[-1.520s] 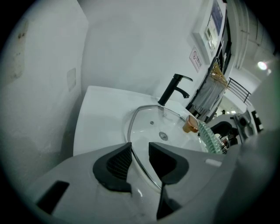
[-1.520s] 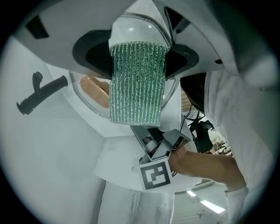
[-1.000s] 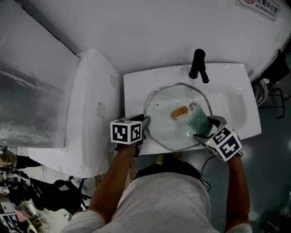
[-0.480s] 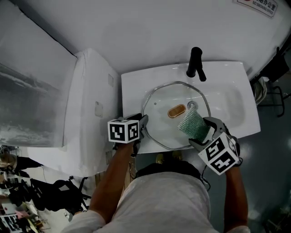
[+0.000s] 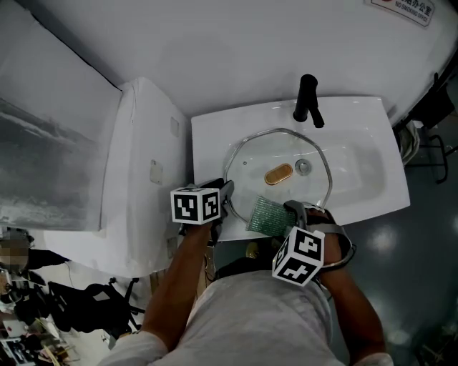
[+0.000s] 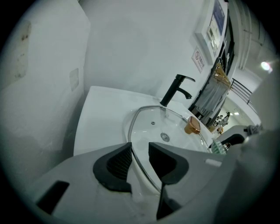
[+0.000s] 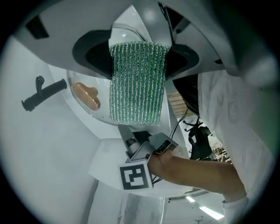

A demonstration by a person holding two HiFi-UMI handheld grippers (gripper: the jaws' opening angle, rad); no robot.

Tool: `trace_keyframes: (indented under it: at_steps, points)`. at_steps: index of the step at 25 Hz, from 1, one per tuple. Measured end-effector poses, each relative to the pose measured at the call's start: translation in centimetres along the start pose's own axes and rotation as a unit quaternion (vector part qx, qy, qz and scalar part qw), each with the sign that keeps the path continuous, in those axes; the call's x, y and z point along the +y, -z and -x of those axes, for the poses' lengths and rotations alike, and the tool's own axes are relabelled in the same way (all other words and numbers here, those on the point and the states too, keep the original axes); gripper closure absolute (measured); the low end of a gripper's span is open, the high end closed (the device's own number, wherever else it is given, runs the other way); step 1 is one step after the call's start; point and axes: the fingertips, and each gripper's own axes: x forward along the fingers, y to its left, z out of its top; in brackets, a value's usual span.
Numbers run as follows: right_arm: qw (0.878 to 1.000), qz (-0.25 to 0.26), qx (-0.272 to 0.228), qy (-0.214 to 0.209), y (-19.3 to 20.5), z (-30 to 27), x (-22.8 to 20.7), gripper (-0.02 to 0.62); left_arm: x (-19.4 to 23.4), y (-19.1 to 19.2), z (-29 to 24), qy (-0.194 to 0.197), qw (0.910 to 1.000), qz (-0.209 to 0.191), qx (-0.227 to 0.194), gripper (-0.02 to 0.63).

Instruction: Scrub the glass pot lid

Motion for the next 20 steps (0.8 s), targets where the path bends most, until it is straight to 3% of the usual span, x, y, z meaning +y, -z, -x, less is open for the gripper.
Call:
trace_keyframes:
  at_steps: [8,20]
  points:
    - [1.0,-0.008,-0.008,-0.004,2.1,-0.3,-0.3,0.247,0.1,0.0,0.0,-0.001,1.0,-0.003,0.002,0.474]
    - [0.997,-0.06,-0.055,0.012,7.5,1.6,-4.7,0.247,-0.1,-0.1,-0.1,-0.007,0.9999,-0.006,0.006,0.475]
